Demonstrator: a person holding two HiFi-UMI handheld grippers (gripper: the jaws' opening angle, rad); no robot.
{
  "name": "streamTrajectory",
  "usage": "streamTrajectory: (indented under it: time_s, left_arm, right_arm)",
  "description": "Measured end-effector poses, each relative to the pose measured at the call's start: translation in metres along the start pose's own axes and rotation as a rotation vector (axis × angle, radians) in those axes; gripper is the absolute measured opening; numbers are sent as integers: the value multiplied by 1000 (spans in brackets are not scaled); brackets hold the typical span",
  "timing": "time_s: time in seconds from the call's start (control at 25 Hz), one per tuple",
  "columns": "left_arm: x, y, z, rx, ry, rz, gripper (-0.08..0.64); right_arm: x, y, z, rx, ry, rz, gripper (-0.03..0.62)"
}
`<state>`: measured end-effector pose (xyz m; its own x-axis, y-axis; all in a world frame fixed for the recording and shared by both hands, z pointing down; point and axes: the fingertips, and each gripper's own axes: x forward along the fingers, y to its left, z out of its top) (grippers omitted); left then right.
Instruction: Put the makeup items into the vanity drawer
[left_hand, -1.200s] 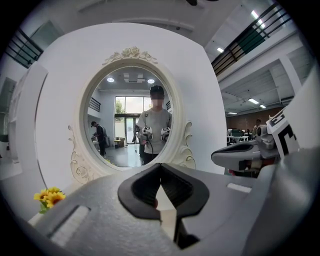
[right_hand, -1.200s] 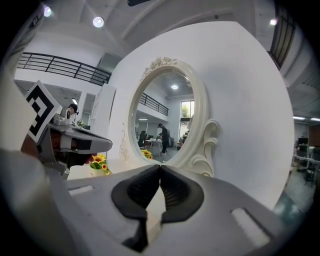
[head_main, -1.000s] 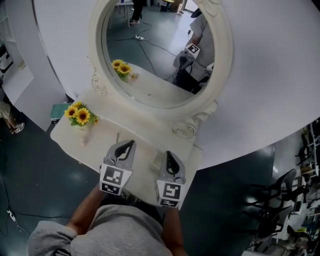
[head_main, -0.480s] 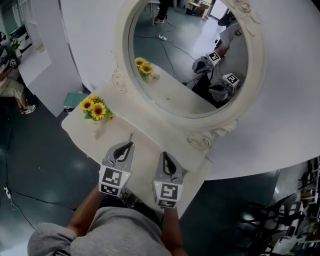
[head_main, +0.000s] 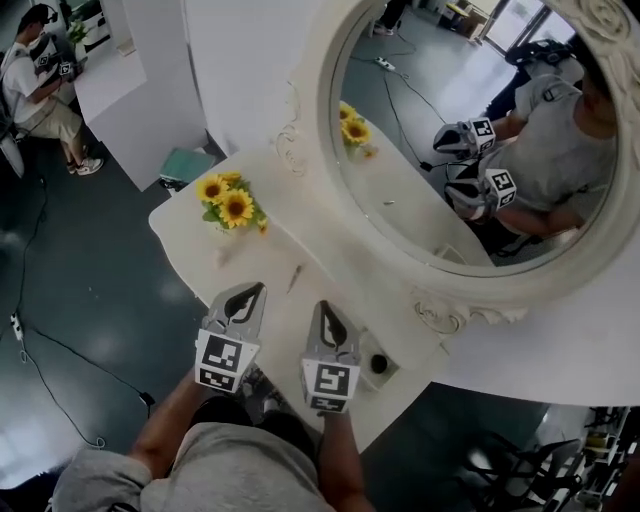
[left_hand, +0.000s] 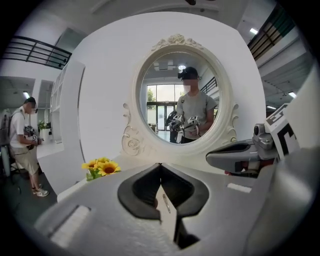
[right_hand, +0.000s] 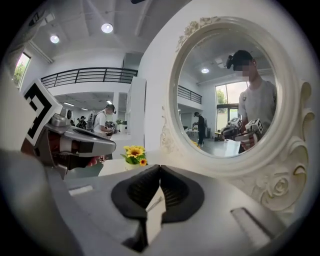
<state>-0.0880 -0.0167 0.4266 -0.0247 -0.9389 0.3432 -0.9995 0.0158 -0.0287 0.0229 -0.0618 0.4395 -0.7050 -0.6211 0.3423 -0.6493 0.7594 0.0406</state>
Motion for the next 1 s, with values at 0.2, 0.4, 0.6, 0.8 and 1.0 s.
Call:
streamTrajectory:
  time_s: [0.2, 0.4, 0.6, 0.8, 1.0]
  left_arm:
    - [20, 22, -27, -24, 48, 18, 11]
    - [44, 38, -54, -47, 86, 23, 11]
    - [60, 47, -81, -61, 131, 24, 11]
    - [72, 56, -109, -93, 174, 18, 11]
    - [85, 63, -130, -112, 202, 9, 11]
  right_arm:
    - [40, 9, -24, 20, 59, 32, 6]
    - [81, 9, -51, 37, 112, 41, 6]
    - [109, 9, -77, 60, 155, 41, 6]
    - [128, 13, -109, 73, 228, 47, 6]
    - [150, 15, -133, 80, 264, 41, 6]
